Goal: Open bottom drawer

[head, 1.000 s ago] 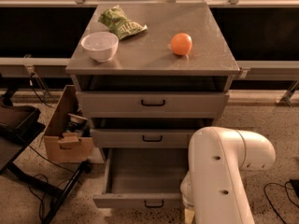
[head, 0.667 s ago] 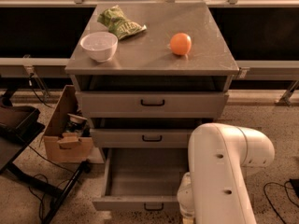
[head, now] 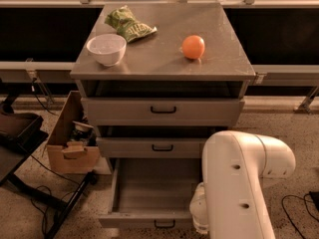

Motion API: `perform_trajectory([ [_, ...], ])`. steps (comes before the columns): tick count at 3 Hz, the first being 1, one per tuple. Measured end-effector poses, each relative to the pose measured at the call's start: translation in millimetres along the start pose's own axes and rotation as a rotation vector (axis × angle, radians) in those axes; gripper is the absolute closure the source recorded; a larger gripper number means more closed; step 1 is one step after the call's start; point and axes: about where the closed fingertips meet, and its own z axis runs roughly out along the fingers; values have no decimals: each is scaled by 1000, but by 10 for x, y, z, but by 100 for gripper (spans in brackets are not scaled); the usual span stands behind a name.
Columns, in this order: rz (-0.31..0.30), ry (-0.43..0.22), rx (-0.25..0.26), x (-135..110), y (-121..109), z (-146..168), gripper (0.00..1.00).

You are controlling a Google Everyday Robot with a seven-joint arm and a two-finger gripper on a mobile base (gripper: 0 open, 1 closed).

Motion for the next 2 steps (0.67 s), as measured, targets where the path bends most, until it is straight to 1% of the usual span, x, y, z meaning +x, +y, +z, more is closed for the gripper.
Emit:
perform_trajectory([
  [1, 4, -6, 3, 3, -36, -31, 100],
  [2, 5, -10, 4, -2, -83, -49, 100],
])
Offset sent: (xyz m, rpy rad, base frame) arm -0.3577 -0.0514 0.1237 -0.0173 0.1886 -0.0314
